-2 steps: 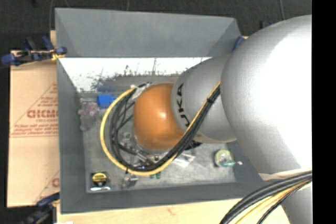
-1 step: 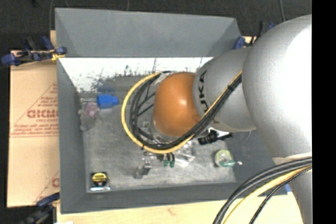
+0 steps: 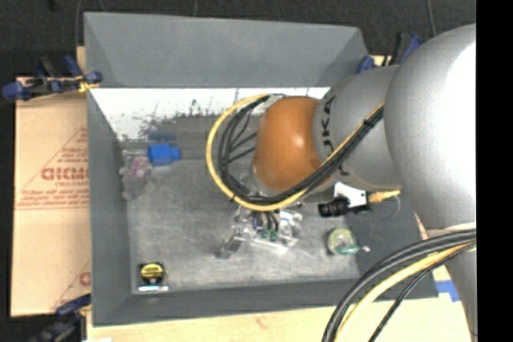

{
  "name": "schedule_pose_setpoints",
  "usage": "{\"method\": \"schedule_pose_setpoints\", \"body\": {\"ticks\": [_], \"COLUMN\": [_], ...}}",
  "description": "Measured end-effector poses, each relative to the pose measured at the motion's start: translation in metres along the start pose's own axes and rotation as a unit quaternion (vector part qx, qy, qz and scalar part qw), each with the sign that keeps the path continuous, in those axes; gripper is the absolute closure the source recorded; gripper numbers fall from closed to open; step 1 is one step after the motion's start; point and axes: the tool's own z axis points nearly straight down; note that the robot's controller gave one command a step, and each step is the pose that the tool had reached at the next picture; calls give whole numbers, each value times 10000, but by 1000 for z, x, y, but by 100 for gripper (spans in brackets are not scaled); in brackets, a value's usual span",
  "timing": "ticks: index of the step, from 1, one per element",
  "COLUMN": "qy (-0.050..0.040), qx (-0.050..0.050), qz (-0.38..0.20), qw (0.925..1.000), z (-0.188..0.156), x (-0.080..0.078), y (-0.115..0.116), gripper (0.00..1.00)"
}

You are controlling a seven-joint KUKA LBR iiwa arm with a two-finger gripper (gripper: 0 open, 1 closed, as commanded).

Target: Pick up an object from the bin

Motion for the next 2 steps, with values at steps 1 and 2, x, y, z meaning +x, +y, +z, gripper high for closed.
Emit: {"method": "schedule_pose_setpoints", "body": {"ticks": [1,2], "qy": [-15,-45], "qx": [62,31], "qz": [-577,-459], "qw": [9983,9989], "z": [1,-82], "x": [-72,-97], "y": [81,86], "gripper": [0,0]}}
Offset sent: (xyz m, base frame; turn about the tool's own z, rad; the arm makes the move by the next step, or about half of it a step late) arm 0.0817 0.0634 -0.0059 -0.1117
